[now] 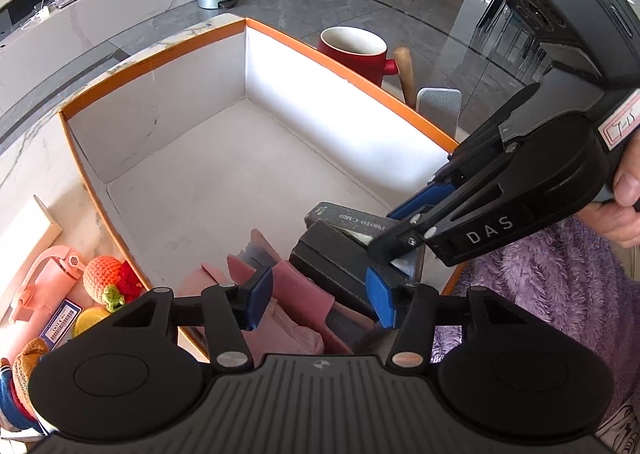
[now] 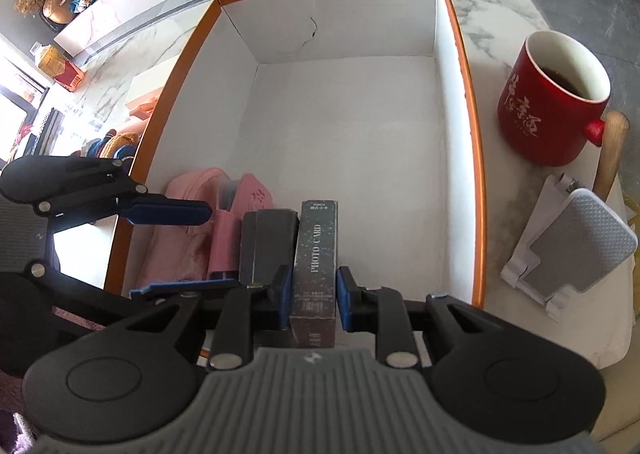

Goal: Organize objects
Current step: 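Open both tools and withdraw them from the shoebox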

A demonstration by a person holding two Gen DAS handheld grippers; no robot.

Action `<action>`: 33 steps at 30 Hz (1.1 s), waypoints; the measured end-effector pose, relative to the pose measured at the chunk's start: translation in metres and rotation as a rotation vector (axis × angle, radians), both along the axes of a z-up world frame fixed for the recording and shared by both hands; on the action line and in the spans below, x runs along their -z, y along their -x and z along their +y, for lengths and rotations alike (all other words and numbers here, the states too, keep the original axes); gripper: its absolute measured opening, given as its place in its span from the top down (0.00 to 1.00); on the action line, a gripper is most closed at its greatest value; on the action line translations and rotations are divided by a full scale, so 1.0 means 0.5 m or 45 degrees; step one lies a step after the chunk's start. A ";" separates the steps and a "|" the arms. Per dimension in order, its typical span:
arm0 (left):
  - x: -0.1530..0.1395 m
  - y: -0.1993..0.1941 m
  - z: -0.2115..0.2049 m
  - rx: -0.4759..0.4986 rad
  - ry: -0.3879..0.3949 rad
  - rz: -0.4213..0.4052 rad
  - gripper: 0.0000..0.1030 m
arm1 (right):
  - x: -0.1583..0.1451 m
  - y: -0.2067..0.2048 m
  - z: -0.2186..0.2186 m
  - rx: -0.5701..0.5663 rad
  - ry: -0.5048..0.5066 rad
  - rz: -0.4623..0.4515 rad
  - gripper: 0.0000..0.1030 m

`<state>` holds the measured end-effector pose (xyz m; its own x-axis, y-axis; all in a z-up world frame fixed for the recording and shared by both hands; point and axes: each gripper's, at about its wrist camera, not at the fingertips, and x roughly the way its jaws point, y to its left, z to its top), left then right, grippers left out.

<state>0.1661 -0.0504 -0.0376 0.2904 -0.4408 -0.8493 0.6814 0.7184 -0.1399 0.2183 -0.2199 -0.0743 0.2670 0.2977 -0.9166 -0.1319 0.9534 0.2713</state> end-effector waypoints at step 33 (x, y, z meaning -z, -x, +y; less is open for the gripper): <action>-0.063 0.007 0.146 -0.442 0.101 -0.026 0.50 | 0.079 -0.056 0.076 -0.808 0.404 0.010 0.98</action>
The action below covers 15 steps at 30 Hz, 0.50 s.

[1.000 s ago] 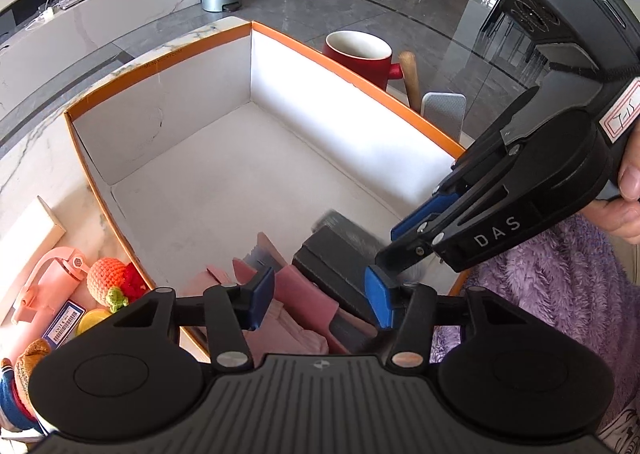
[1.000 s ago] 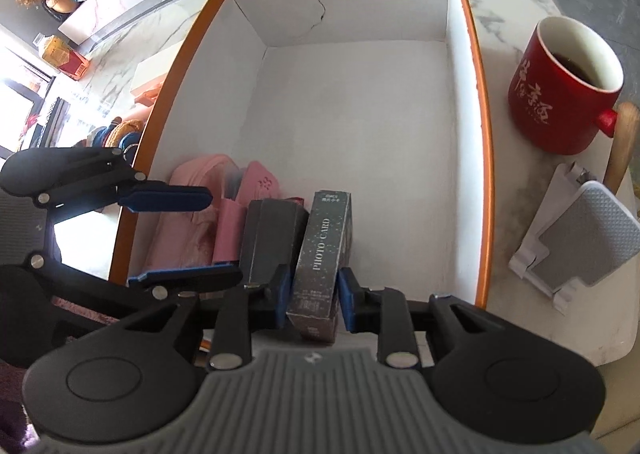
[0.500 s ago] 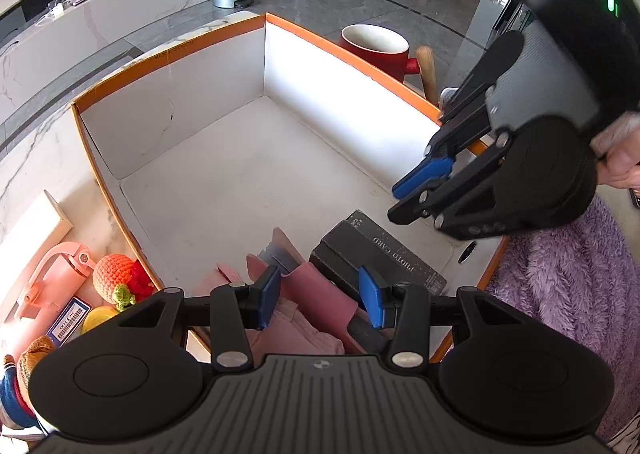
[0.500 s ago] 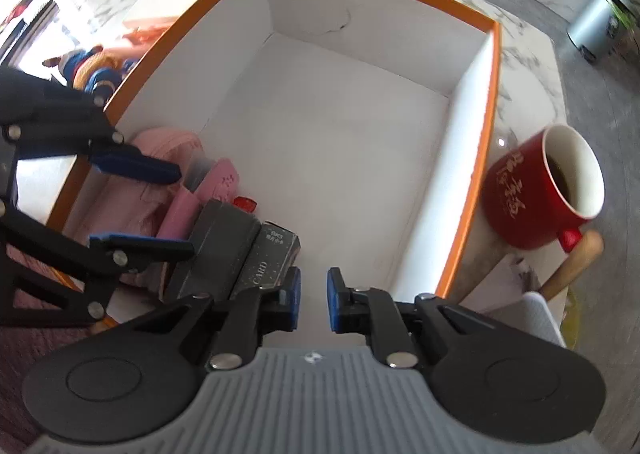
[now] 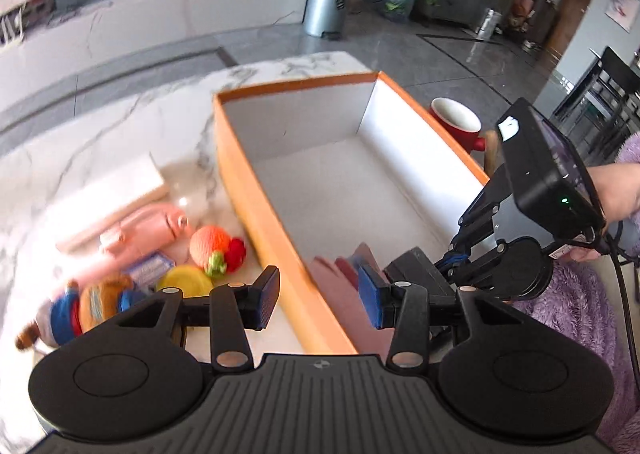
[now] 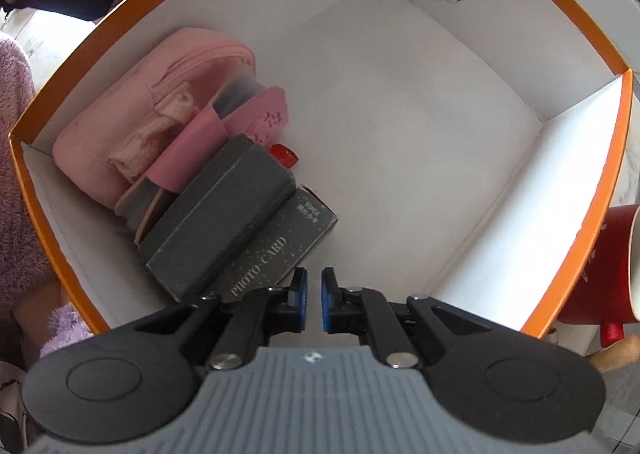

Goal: Organize objects
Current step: 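Open both tools and withdraw them from the shoebox, then grasp the small cardboard box with the left tool while the right tool grasps the yellow tape measure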

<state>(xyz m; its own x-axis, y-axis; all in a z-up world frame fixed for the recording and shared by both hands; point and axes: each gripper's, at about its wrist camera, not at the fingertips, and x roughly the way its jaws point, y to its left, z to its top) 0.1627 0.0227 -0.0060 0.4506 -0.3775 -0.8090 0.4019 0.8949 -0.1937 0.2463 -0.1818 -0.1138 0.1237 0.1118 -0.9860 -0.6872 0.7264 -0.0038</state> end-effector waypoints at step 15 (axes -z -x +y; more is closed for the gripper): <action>0.051 0.019 -0.017 -0.068 0.038 0.177 0.75 | -0.021 -0.003 -0.023 0.099 0.033 -0.016 0.96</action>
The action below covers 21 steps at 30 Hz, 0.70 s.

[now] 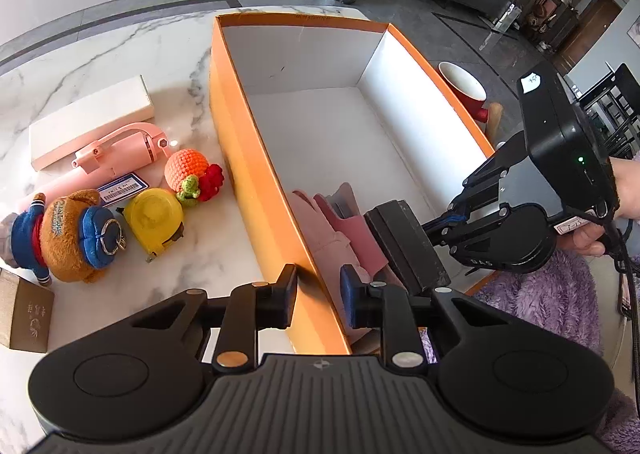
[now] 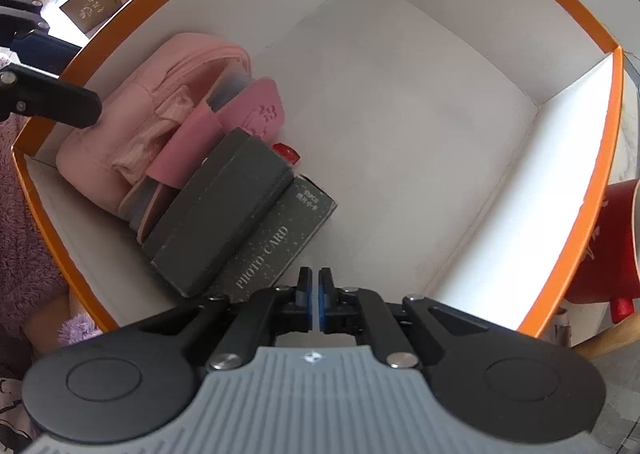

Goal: Organize objects
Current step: 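Grasp the small cardboard box with the left tool while the right tool grasps the yellow tape measure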

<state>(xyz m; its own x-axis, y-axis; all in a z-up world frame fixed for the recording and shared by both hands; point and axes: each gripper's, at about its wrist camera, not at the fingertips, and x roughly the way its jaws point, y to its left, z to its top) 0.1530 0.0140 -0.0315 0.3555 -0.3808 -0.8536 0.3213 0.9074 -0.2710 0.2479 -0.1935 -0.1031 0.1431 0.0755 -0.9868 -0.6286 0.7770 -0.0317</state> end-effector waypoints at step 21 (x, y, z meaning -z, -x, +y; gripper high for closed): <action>-0.111 0.108 0.131 -0.144 -0.053 -0.235 0.58 | -0.179 0.073 0.010 0.151 -0.165 -0.243 0.94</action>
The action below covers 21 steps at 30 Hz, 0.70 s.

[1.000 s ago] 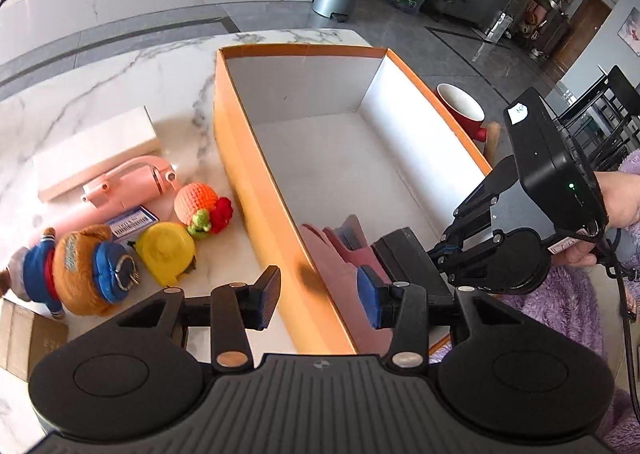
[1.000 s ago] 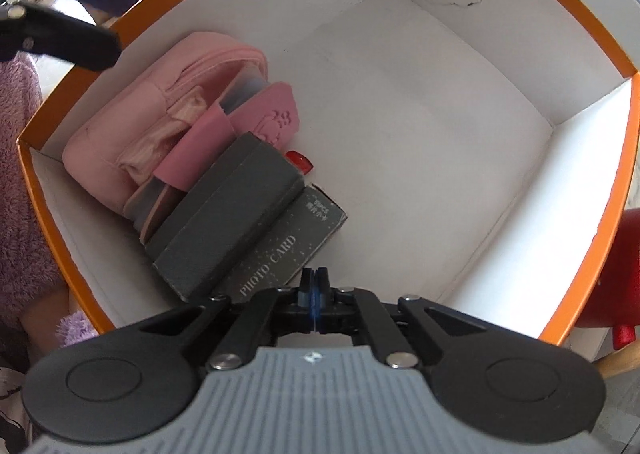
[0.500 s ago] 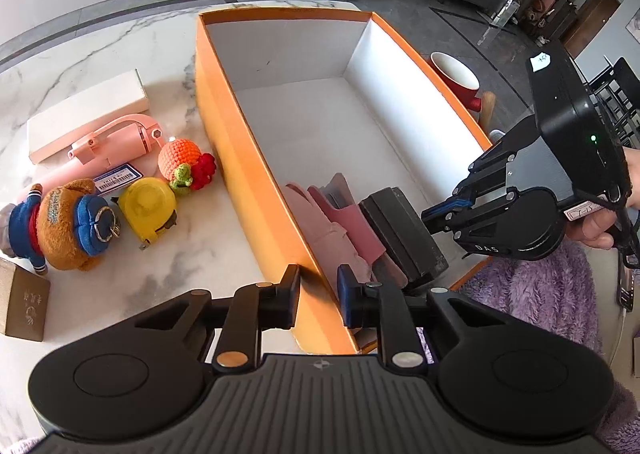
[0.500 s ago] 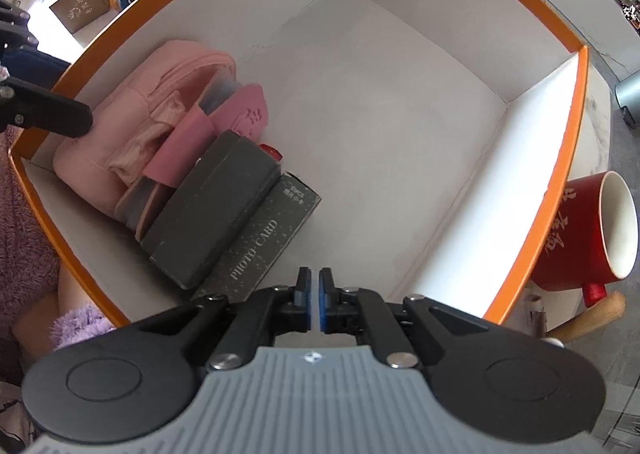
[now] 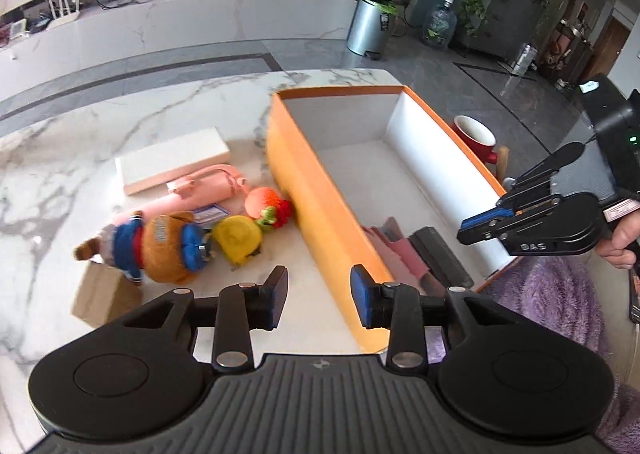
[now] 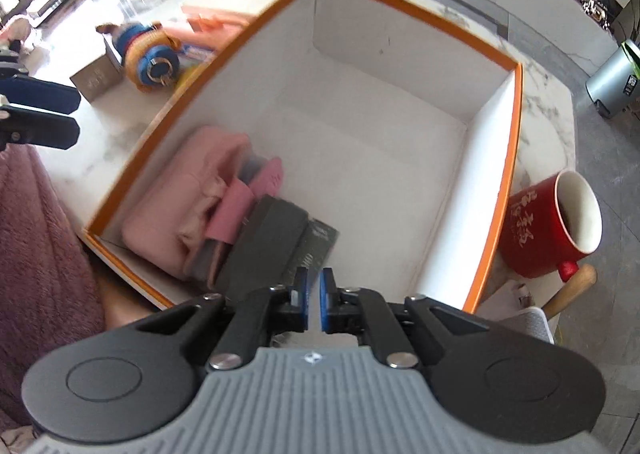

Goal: Organize objects
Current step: 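Grasp the small cardboard box with the left tool while the right tool grasps the yellow tape measure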

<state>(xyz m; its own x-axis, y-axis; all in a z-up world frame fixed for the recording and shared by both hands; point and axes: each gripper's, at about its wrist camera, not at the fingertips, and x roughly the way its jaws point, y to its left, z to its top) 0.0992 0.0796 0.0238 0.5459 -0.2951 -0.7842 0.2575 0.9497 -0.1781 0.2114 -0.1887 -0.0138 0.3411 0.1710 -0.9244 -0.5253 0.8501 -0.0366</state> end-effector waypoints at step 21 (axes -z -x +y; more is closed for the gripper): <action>0.142 -0.053 0.221 -0.123 -0.343 0.022 0.24 | 0.099 -0.092 0.404 -0.307 -0.033 0.014 0.69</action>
